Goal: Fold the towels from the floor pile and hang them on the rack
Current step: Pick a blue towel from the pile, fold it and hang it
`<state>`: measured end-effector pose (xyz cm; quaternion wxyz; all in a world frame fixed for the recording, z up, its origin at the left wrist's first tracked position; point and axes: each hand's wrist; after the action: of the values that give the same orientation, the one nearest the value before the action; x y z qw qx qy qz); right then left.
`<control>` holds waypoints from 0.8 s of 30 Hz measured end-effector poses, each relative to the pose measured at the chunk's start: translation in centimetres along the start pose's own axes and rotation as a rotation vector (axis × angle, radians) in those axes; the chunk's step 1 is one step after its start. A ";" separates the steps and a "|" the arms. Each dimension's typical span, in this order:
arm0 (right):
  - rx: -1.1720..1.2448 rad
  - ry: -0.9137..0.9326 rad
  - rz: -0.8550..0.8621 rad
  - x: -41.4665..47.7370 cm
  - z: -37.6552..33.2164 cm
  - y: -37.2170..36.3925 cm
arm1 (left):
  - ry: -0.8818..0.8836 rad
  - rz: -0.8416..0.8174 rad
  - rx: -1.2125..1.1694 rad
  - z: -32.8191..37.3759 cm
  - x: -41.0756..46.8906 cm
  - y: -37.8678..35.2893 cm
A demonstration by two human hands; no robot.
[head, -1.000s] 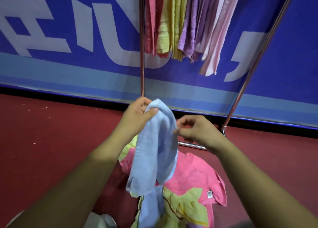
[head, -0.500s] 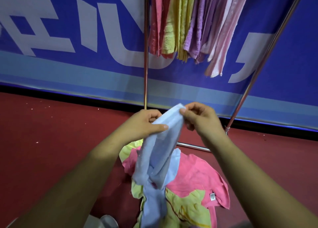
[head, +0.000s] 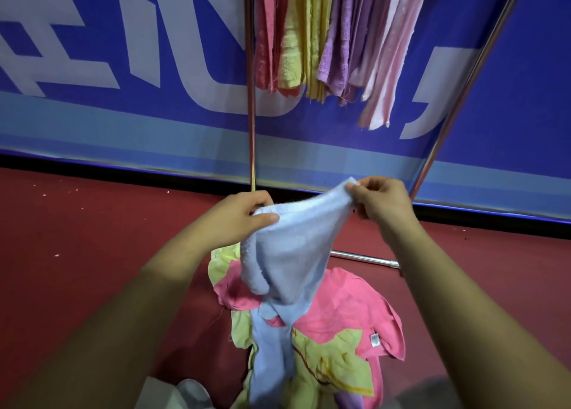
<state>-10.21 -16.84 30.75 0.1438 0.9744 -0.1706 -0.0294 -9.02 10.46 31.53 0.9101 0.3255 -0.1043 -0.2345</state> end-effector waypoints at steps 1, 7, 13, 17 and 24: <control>0.017 -0.012 0.069 0.3 0.3 0.3 | 0.001 -0.058 0.040 0.0 -0.1 0.2; 0.026 -0.015 0.187 0.6 1.1 0.3 | 0.135 -0.312 0.485 -1.4 -0.3 0.1; 0.001 0.003 0.291 0.7 1.2 0.9 | 0.246 -0.251 0.496 -2.1 -0.5 1.1; -0.002 0.036 0.298 0.0 0.4 0.8 | 0.130 0.002 0.261 -1.4 -0.6 1.0; 0.042 0.098 0.170 -1.2 -1.1 -0.5 | 0.036 0.239 -0.519 1.8 0.0 0.5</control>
<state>-11.08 -15.66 31.61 0.1333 0.9594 -0.2460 0.0342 -9.46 9.83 33.25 0.9858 0.0710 -0.0621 -0.1387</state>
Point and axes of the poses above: each hand's wrist, its own x-axis towards the middle knuckle, its own y-axis out of the back of the hand, z = x × y, and after that the axes turned 5 degrees about -x, right-handed
